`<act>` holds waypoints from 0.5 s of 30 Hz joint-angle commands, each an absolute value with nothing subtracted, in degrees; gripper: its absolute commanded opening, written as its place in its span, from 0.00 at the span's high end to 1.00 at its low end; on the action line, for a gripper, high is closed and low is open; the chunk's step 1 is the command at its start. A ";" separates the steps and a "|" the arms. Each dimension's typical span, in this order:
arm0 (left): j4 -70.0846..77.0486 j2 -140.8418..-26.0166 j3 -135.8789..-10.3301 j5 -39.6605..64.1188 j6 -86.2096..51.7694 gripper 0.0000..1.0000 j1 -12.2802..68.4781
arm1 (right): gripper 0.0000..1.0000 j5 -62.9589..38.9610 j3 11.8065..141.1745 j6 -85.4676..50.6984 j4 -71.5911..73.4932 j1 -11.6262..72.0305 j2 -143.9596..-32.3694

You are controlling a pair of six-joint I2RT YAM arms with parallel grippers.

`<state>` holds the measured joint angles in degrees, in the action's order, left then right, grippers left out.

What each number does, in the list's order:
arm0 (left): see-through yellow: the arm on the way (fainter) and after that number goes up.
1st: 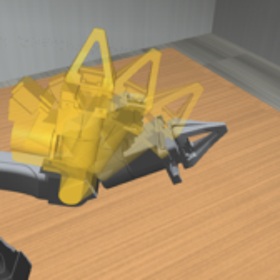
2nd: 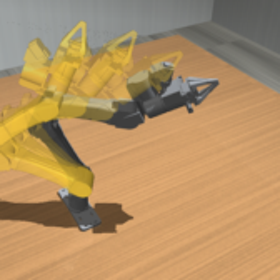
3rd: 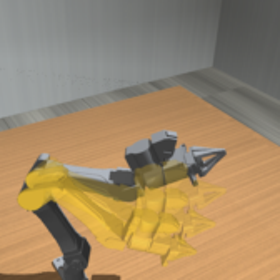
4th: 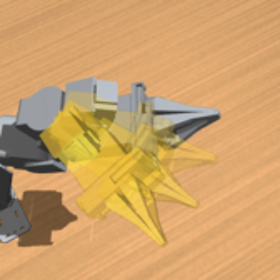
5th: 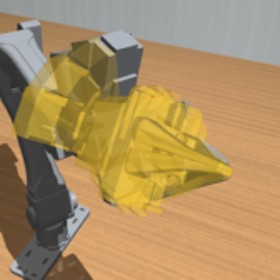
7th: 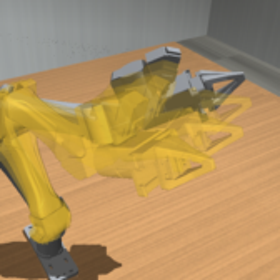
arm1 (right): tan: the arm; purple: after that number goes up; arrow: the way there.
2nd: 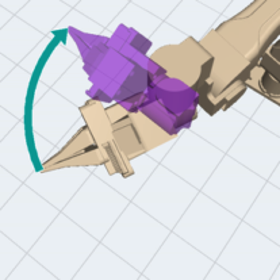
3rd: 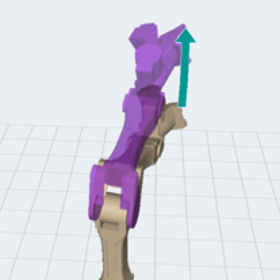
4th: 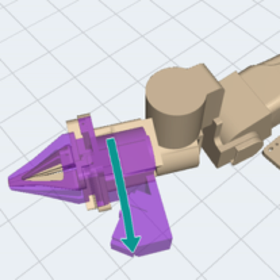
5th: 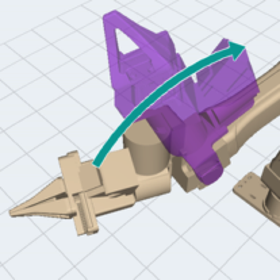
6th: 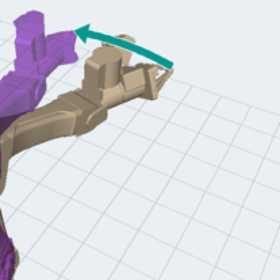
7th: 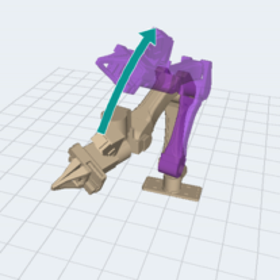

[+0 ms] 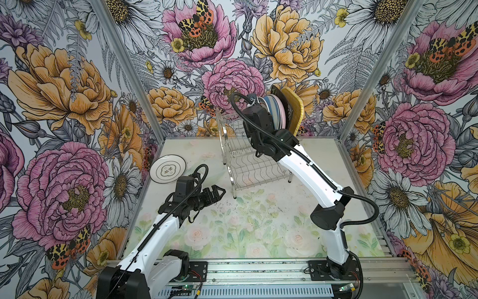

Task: Load plates into a dish rack
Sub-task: Place the plate on the dish rack.

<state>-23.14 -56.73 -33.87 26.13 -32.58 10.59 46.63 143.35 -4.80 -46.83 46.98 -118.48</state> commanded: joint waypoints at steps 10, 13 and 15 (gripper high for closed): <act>-25.19 -55.90 -35.90 21.66 -31.55 0.01 6.47 | 0.30 42.97 133.21 -8.23 -45.97 49.19 -106.57; -25.67 -55.90 -36.31 20.05 -31.37 0.01 4.39 | 0.28 41.06 128.70 -10.10 -46.03 49.59 -102.81; -25.68 -55.80 -36.30 18.91 -31.42 0.02 2.86 | 0.27 39.45 125.51 -11.55 -45.99 49.92 -100.29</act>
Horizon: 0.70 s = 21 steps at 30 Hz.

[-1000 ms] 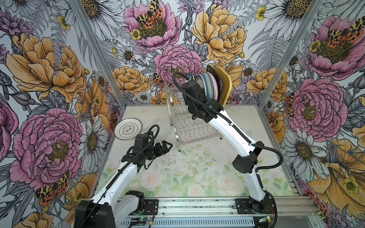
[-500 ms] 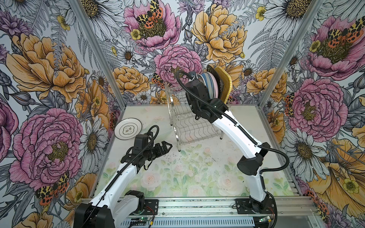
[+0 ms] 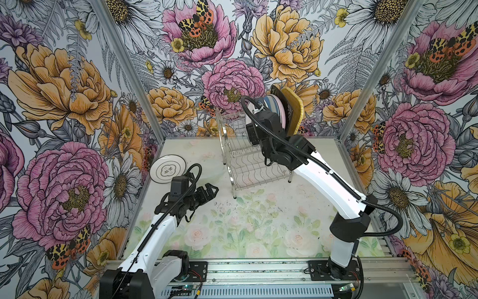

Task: Load plates into a dish rack
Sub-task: Place the plate on the dish rack, then pick up the plate from the top-left of the table.

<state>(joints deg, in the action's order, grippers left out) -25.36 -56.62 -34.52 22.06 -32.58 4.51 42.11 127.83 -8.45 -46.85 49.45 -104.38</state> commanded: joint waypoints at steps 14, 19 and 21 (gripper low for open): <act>-24.75 -59.20 -37.18 14.02 -32.76 0.04 -10.42 | 0.24 26.63 99.64 -21.99 -45.89 50.27 -81.22; -20.89 -62.02 -37.52 15.16 -34.81 0.05 -15.60 | 0.23 22.40 88.53 -25.91 -44.83 49.19 -74.35; -19.17 -63.83 -37.61 15.11 -35.31 0.06 -17.23 | 0.23 20.41 83.82 -27.27 -43.51 48.31 -71.40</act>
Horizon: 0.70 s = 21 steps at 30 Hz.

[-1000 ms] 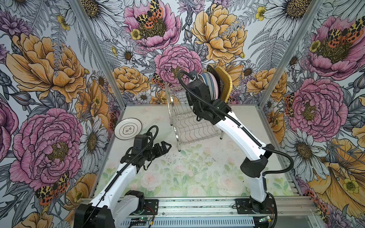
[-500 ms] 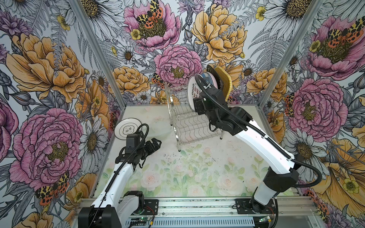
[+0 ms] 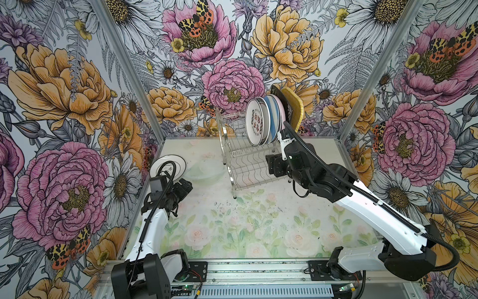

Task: Load plates into a dish rack
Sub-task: Pick up the plate from the top-left of the table.

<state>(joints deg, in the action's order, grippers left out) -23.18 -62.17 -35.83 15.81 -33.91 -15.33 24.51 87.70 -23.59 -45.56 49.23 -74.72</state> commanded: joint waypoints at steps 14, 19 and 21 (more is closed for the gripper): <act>-4.99 -79.17 -39.94 17.76 -37.61 0.21 -26.53 | 0.21 10.04 65.67 -30.25 -37.47 37.00 -58.73; -1.15 -86.03 -43.39 18.84 -39.07 0.27 -27.91 | 0.21 7.63 62.93 -30.54 -36.00 34.58 -57.45; 0.22 -88.34 -44.30 20.01 -39.80 0.30 -28.63 | 0.21 7.04 61.88 -30.83 -35.77 33.65 -56.60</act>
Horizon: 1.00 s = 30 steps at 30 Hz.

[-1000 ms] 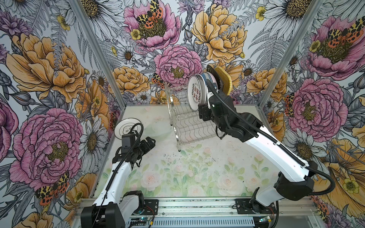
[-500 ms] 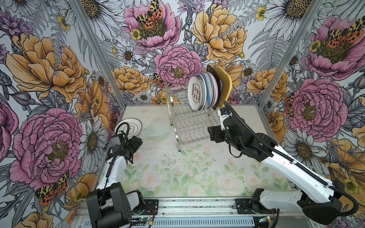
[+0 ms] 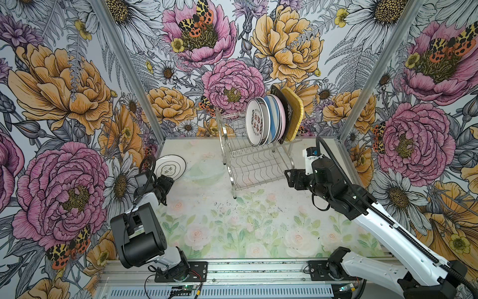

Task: Load plates into a dish rack
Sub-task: Pick up the plate from the top-left of the table.

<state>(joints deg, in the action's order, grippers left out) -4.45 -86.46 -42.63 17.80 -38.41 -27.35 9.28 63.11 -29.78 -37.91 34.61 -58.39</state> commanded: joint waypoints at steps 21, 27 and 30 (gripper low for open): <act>2.83 -101.44 -51.03 23.88 -41.57 0.45 -30.41 | 0.20 1.74 57.72 -31.38 -34.10 26.92 -54.10; 3.62 -103.68 -51.85 23.56 -42.07 0.49 -30.59 | 0.20 1.06 57.48 -31.52 -33.76 26.33 -54.49; 4.11 -103.77 -52.28 23.34 -42.40 0.51 -30.60 | 0.20 0.75 57.72 -31.51 -33.49 26.14 -54.84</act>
